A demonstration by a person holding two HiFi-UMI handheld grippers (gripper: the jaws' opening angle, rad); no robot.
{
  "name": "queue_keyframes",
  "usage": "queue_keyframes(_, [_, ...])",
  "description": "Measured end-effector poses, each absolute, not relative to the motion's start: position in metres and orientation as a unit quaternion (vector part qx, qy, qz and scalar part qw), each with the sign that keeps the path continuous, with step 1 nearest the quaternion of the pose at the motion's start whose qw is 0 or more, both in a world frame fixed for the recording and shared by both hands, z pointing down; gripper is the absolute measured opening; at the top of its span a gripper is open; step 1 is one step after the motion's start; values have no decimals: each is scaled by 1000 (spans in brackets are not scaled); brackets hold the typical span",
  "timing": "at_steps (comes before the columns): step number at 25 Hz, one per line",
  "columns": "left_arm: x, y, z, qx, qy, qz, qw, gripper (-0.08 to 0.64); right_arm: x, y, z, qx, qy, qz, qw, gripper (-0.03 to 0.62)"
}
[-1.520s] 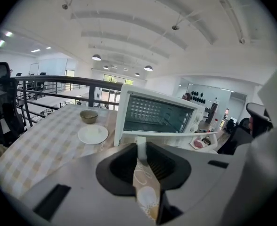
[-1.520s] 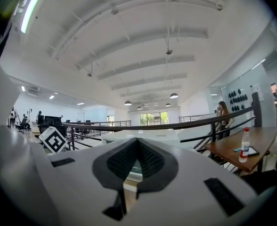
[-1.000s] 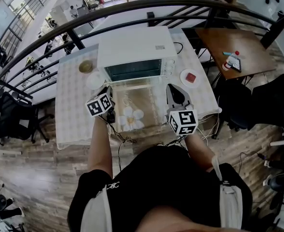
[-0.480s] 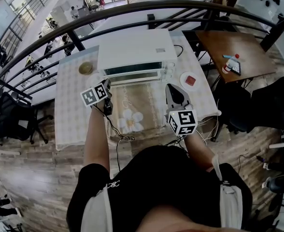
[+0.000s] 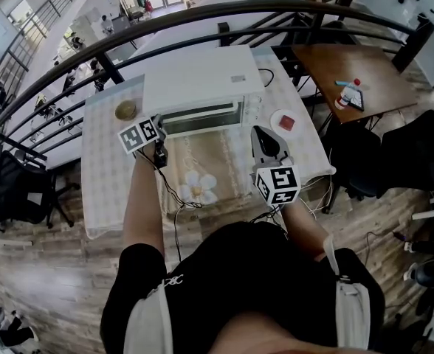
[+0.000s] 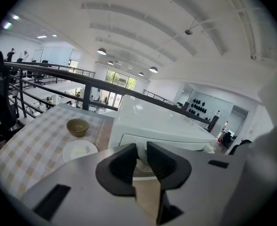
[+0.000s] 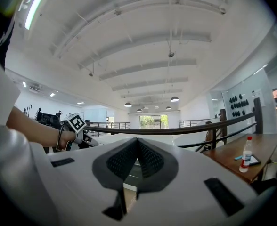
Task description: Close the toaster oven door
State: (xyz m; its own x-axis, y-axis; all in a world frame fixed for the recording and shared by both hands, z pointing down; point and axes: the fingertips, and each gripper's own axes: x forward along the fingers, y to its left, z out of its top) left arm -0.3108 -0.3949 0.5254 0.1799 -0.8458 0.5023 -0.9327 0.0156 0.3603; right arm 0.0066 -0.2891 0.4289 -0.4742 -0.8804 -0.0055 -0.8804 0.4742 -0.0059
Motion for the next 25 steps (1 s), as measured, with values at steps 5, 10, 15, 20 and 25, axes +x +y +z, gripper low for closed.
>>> queue_keyframes(5, [-311, -394, 524, 704, -638, 58, 308, 80, 6, -287, 424, -513, 859, 5, 7, 3])
queue_keyframes(10, [-319, -382, 499, 695, -672, 20, 254, 40, 3, -284, 420, -506, 862, 5, 11, 3])
queue_keyframes(15, [-302, -352, 424, 718, -683, 10, 135, 25, -5, -284, 416, -497, 867, 4, 16, 3])
queue_keyframes(20, [-285, -302, 378, 701, -710, 29, 58, 15, -20, -286, 402, -475, 879, 4, 32, 3])
queue_keyframes(25, [-260, -255, 362, 710, -703, 22, 35, 14, -32, -281, 384, -453, 890, 13, 53, 2])
